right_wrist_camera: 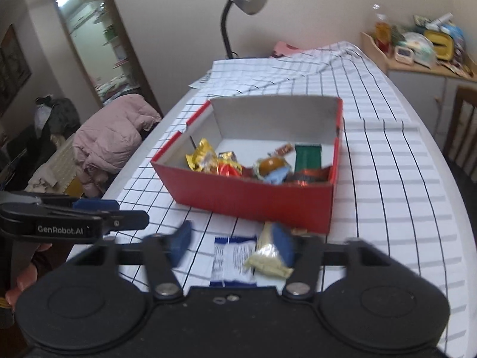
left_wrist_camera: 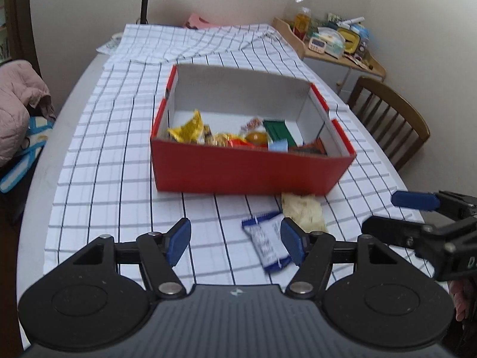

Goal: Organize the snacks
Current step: 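Withdraw both tools from the box toward the last two snacks, then grasp the blue-and-white biscuit packet with the left tool while the right tool grasps the cream snack bag, then lift both snacks and carry them over the red box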

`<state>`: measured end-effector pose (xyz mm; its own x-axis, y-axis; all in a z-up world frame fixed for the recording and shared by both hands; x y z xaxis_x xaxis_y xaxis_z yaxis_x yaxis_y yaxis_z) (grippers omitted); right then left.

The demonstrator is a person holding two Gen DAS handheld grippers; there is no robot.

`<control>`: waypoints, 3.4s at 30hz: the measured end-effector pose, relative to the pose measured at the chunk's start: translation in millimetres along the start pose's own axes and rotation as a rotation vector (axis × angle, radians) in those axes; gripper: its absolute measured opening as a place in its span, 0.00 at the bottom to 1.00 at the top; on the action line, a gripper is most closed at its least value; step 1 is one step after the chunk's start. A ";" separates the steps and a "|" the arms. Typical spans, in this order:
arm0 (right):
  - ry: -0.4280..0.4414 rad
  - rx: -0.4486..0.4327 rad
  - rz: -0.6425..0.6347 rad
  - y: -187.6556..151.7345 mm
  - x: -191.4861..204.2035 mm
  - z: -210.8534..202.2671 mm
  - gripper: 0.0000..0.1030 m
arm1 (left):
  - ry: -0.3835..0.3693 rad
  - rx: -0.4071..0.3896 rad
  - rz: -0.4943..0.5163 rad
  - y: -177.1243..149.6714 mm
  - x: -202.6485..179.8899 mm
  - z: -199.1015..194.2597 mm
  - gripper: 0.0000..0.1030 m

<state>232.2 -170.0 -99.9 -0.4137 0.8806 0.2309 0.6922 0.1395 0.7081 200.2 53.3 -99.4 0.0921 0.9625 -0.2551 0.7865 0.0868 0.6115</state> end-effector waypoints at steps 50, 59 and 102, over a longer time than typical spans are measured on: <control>-0.200 0.328 0.075 -23.2 -47.8 154.9 0.93 | 0.125 0.151 -0.165 -32.7 -11.9 97.8 0.73; -0.205 0.352 0.036 -20.7 -52.0 151.2 0.72 | 0.088 0.182 -0.164 -28.1 -26.6 112.5 0.73; -0.274 0.299 0.003 -24.5 -62.4 135.0 0.52 | 0.084 0.228 -0.231 -33.0 -18.9 123.1 0.49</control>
<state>320.9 -167.2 -221.7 -0.2669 0.9636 0.0174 0.8514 0.2272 0.4728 247.7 0.6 -206.9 -0.1480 0.9428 -0.2989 0.8978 0.2548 0.3592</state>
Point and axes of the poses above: each gripper's, at about its wrist camera, not at the fingertips, and z roughly the way its jaws point, x to its left, y to its top, the point moved 6 cm from there along z, roughly the way its jaws point, and after that the axes turned 6 degrees about -y, right-handed, at the moved point
